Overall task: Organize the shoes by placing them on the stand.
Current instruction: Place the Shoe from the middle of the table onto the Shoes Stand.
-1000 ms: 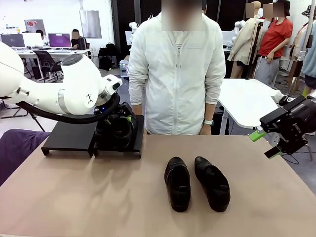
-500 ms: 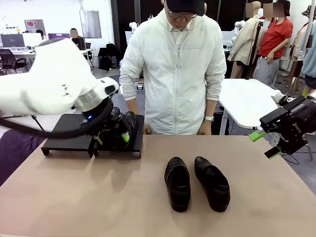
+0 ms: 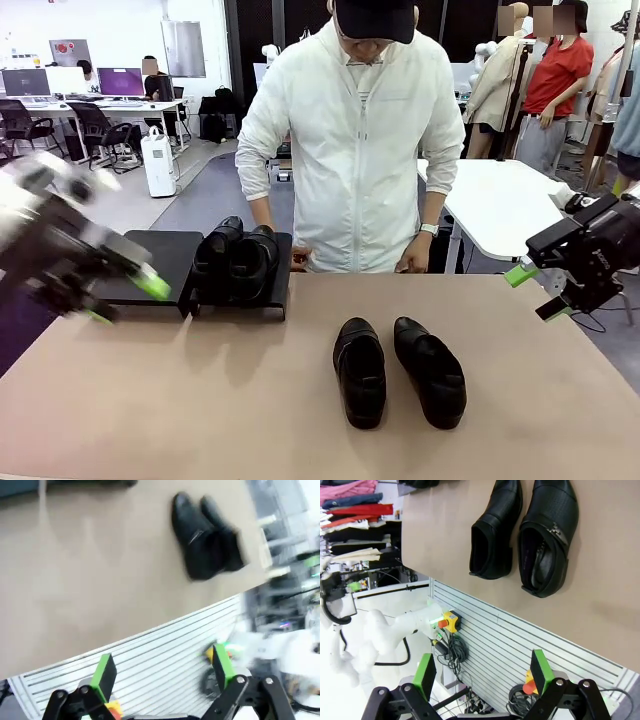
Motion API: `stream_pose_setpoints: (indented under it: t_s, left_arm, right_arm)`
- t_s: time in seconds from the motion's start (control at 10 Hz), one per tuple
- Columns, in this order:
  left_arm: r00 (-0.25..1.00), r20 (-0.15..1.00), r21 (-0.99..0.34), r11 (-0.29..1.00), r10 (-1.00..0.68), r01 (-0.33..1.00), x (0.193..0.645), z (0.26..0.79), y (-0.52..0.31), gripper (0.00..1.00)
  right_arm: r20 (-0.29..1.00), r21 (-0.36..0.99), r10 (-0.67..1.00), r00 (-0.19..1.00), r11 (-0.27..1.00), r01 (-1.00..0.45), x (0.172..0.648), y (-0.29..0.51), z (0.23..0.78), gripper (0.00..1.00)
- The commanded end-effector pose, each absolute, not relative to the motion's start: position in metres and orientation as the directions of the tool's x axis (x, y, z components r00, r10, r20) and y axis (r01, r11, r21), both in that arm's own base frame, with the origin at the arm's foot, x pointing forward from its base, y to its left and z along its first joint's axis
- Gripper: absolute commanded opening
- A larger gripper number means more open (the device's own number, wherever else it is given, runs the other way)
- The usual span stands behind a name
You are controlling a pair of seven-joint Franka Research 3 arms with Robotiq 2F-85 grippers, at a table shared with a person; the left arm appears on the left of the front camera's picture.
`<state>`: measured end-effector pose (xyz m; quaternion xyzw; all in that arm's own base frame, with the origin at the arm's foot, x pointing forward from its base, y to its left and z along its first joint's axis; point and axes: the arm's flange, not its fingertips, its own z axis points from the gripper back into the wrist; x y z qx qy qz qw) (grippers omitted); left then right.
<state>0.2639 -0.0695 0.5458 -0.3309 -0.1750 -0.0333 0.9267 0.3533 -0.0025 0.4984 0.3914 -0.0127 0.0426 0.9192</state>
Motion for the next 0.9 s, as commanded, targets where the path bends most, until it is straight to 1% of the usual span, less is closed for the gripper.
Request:
stream_pose_setpoints:
  t_s: [0.0,0.1,0.2,0.8]
  left_arm:
    - [0.918,0.355,-0.776,0.603,0.177,0.184,0.222,0.513,0.032,1.00]
    - [0.937,0.307,-0.793,0.589,0.165,0.156,0.234,0.510,0.044,1.00]
    - [0.922,0.362,-0.704,0.689,0.138,0.173,0.249,0.561,-0.009,0.97]
    - [0.922,0.362,-0.704,0.689,0.138,0.173,0.249,0.561,-0.009,0.97]
  right_arm:
    - [0.043,0.721,0.059,0.997,0.690,-0.071,0.354,-0.002,0.503,1.00]
    - [0.043,0.721,0.059,0.997,0.690,-0.071,0.354,-0.002,0.503,1.00]
    - [0.043,0.721,0.059,0.997,0.690,-0.071,0.354,-0.002,0.503,1.00]
    - [0.043,0.721,0.059,0.997,0.690,-0.071,0.354,-0.002,0.503,1.00]
